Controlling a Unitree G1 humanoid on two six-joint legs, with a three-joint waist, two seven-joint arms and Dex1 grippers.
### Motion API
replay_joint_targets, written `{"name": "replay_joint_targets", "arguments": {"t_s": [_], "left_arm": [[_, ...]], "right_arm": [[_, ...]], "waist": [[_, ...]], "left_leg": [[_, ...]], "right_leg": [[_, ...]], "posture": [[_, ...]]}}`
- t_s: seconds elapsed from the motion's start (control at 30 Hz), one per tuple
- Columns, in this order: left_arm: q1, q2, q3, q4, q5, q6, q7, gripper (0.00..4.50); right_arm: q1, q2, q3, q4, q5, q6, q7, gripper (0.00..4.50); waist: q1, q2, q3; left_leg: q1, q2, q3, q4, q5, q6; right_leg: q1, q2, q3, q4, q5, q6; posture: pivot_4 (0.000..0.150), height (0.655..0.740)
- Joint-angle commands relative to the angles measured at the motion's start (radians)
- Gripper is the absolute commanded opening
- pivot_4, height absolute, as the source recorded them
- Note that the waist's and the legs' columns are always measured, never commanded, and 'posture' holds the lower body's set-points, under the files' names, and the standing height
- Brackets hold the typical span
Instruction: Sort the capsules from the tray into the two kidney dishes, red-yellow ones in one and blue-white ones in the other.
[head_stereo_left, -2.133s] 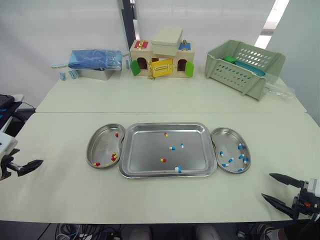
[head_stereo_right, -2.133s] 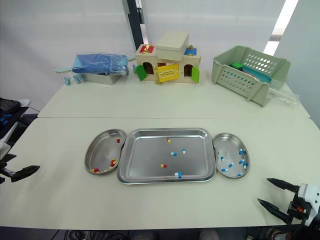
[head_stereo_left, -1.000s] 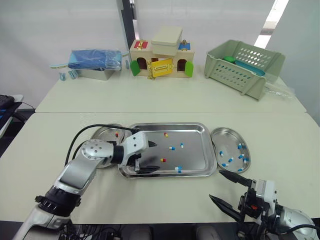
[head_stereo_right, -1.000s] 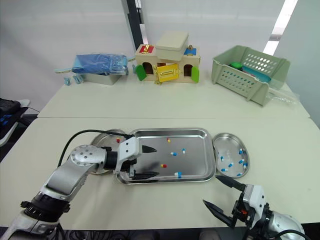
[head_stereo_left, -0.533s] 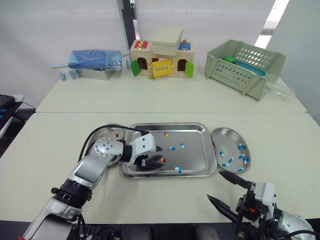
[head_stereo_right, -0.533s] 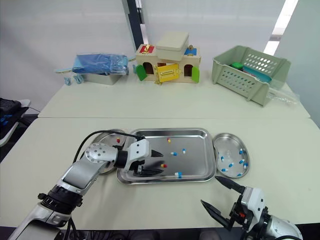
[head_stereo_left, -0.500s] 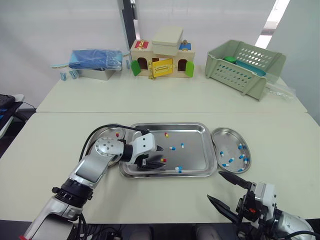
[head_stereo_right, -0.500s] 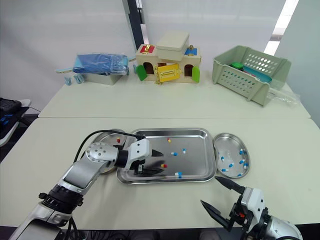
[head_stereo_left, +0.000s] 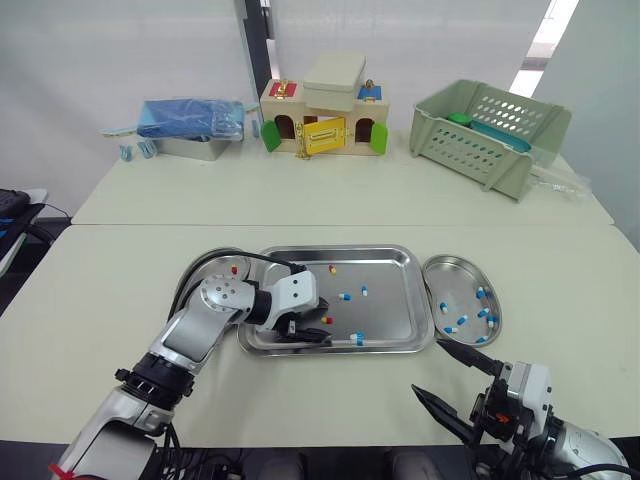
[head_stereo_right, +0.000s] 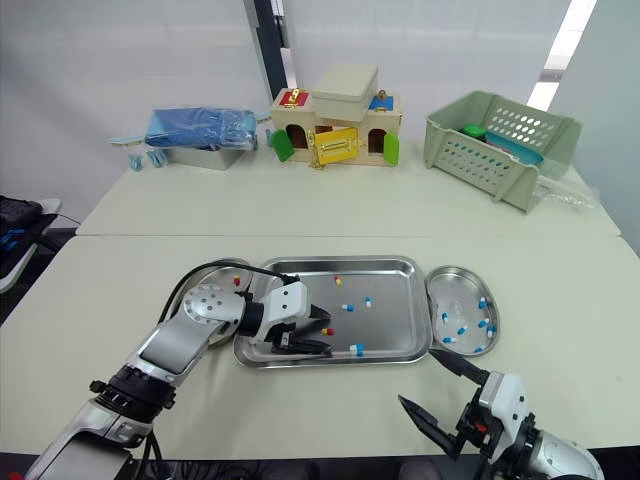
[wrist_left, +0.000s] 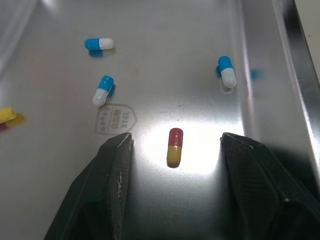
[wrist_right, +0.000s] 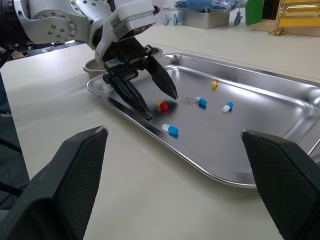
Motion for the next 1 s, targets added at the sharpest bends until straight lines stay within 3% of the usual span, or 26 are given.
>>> {"name": "replay_joint_targets", "arguments": {"t_s": [0.03, 0.23, 0.7, 1.0], "left_arm": [[-0.016, -0.006, -0.004, -0.009, 0.013, -0.01, -0.001, 1.8], [-0.012, -0.006, -0.001, -0.016, 0.015, 0.0, -0.003, 0.04], [0.005, 0.003, 0.064, -0.093, -0.035, 0.073, 0.016, 0.04], [0.172, 0.15, 0.29, -0.259, -0.106, 0.222, 0.094, 0.04]], "right_arm": [[0.002, -0.007, -0.001, -0.054, 0.008, 0.003, -0.01, 4.5], [-0.005, -0.013, -0.004, -0.075, 0.013, 0.027, -0.024, 4.5], [-0.025, -0.049, -0.004, -0.117, 0.031, 0.073, -0.017, 4.5], [-0.074, -0.124, 0.005, -0.101, 0.077, 0.097, 0.083, 4.5]], "waist": [[0.0, 0.0, 0.0], [0.0, 0.0, 0.0], [-0.001, 0.0, 0.0], [-0.002, 0.0, 0.0]], "left_leg": [[0.0, 0.0, 0.0, 0.0, 0.0, 0.0], [0.0, 0.0, 0.0, 0.0, 0.0, 0.0], [0.0, 0.0, 0.0, 0.0, 0.0, 0.0], [0.0, 0.0, -0.001, 0.0, 0.0, 0.0]], "right_leg": [[0.0, 0.0, 0.0, 0.0, 0.0, 0.0], [0.0, 0.0, 0.0, 0.0, 0.0, 0.0], [0.0, 0.0, 0.0, 0.0, 0.0, 0.0], [0.0, 0.0, 0.0, 0.0, 0.0, 0.0]], "posture": [[0.15, 0.74], [0.15, 0.74], [0.15, 0.74], [0.15, 0.74]]}}
